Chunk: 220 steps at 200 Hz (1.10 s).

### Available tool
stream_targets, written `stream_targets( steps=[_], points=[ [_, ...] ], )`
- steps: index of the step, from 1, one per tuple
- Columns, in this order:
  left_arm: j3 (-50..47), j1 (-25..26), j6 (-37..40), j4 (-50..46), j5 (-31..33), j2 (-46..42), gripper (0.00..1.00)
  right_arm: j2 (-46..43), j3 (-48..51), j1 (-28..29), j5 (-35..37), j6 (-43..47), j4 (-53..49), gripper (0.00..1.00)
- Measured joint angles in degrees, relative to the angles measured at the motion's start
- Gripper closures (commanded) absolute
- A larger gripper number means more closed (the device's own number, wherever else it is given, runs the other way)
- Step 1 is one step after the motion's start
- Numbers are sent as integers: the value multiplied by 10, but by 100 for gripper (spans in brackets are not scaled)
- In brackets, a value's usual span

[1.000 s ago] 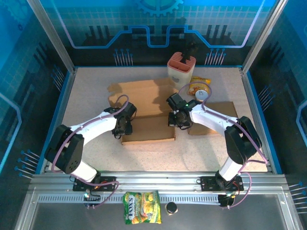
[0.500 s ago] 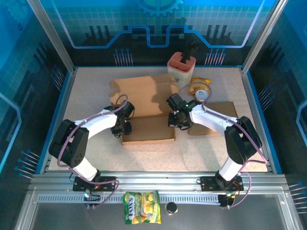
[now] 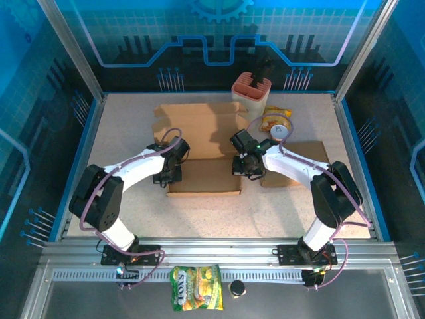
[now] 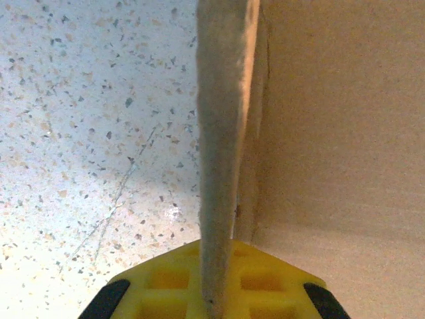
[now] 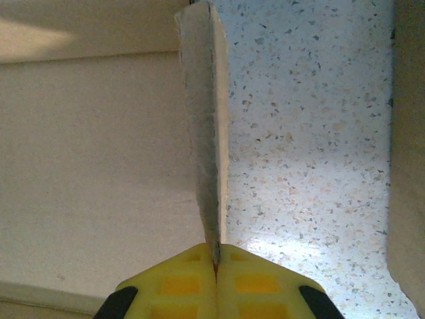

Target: Fold the paper box

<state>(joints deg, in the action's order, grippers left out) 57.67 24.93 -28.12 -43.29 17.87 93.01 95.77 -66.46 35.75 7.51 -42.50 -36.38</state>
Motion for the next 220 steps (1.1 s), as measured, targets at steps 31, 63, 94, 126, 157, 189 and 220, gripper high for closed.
stream_targets(
  steps=[31, 63, 94, 126, 157, 189, 220],
  points=[
    [1, 0, 0, 2, -3, 0, 100, 0, 0, 0, 0, 0, 2, 100],
    [-1, 0, -2, 7, -16, 10, 81, 9, 0, 0, -2, 0, 4, 100],
    [-2, 0, -3, 19, -31, 19, 62, 25, -1, 0, -15, 0, 4, 99],
    [-1, -5, -1, 19, -42, 8, 48, 29, -2, -2, -28, 7, 3, 78],
    [19, -24, 14, 14, -60, -40, 43, 29, -15, -2, -36, 29, 4, 59],
    [50, -59, 44, 13, -98, -90, 42, 26, -31, -9, -39, 69, -1, 49],
    [82, -101, 82, 2, -130, -99, 42, 7, -40, -21, -41, 111, -13, 45]
  ],
)
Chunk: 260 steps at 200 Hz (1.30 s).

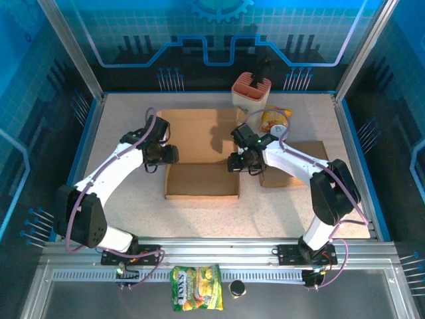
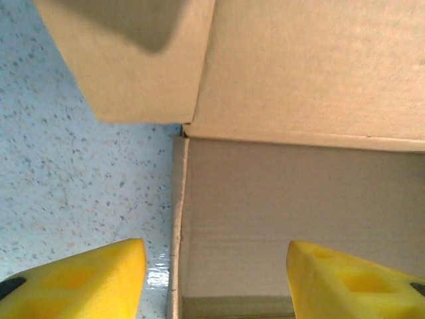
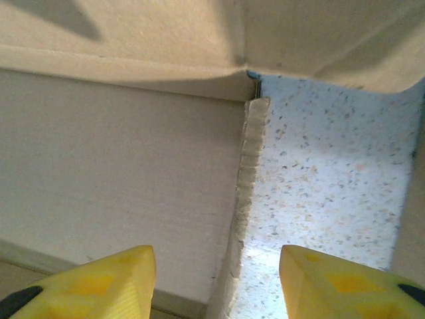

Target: Fold the paper box

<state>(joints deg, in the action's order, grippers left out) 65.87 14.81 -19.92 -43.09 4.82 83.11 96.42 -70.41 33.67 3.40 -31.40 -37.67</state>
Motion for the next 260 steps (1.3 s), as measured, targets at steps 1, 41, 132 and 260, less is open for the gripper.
stream_targets(
  steps=[1, 41, 132, 260],
  points=[
    [1, -2, 2, 0, -1, 0, 43, 0, 0, 0, 0, 1, 0, 45],
    [33, -70, 71, -4, -50, 1, 43, -45, -26, -36, -14, 72, -17, 38],
    [132, -187, 251, 32, -209, 88, 36, 33, -196, -170, -168, 228, -82, 31],
    [216, -188, 280, 54, -274, 188, 49, 173, -365, -180, -245, 285, -153, 56]
  ],
)
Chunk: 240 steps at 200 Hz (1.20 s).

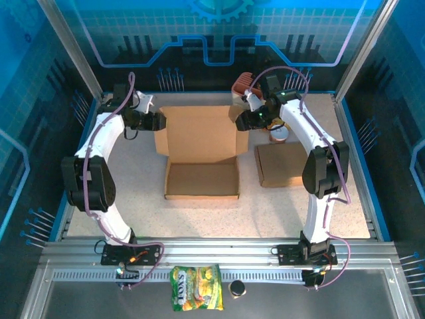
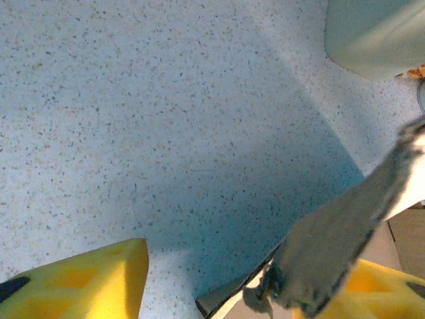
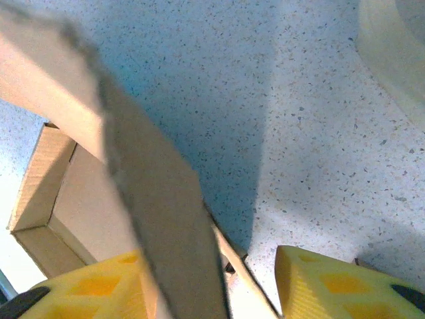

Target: Fold the paper box

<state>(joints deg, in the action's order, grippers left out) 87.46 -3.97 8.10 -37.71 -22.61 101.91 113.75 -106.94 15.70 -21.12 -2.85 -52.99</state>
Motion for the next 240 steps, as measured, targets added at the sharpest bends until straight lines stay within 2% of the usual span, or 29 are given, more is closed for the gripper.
stream_targets(
  steps=[66, 98, 129, 150, 202, 240],
  points=[
    [9, 0, 11, -25, -5, 9, 63, 0, 0, 0, 1, 0, -2, 71],
    [7, 1, 12, -25, -7, 9, 80, 0, 0, 1, 12, 0, -3, 83],
    [7, 6, 11, -25, -6, 7, 94, 0, -3, 9, 28, -2, -6, 100],
    [5, 13, 10, -25, 3, 3, 100, 0, -14, 23, 49, -1, -15, 100],
    [3, 24, -22, -23, 47, -29, 100, 0, -67, 59, 129, -30, -40, 100],
    [-44, 34, -84, 36, 90, -92, 100, -2, -78, 105, 211, -99, -19, 100]
  ],
)
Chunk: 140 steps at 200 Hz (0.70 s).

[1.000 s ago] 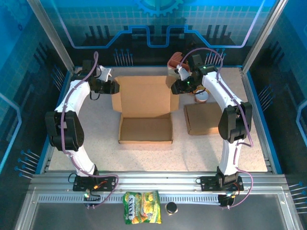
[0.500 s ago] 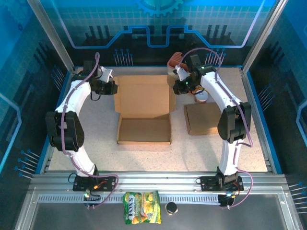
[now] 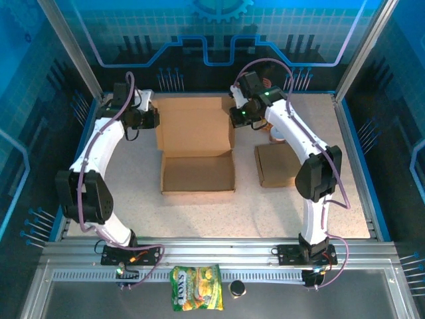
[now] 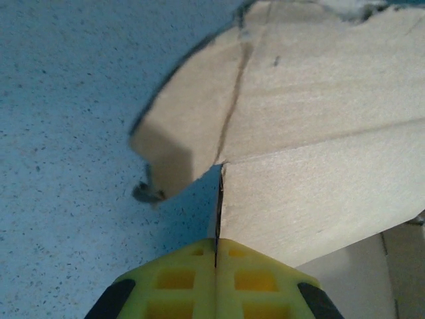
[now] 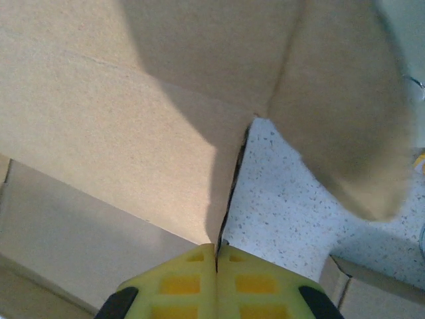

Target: Fold the paper box

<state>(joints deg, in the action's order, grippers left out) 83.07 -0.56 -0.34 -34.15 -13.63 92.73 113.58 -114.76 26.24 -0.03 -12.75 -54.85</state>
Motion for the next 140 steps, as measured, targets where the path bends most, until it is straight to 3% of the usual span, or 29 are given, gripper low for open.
stream_targets(
  steps=[40, 54, 91, 140],
  points=[
    [-96, 1, -96, 156, 32, -55, 100, -13, 37, 40, 76, -75, 117, 100],
    [-133, 1, -119, 224, 39, -61, 100, -31, 86, 51, 103, -86, 187, 100],
    [-267, 0, -162, 408, 48, -81, 82, -74, 248, 69, 136, -97, 407, 100],
    [-376, 0, -193, 577, 43, -111, 81, -104, 427, 88, 169, -62, 659, 100]
  ],
)
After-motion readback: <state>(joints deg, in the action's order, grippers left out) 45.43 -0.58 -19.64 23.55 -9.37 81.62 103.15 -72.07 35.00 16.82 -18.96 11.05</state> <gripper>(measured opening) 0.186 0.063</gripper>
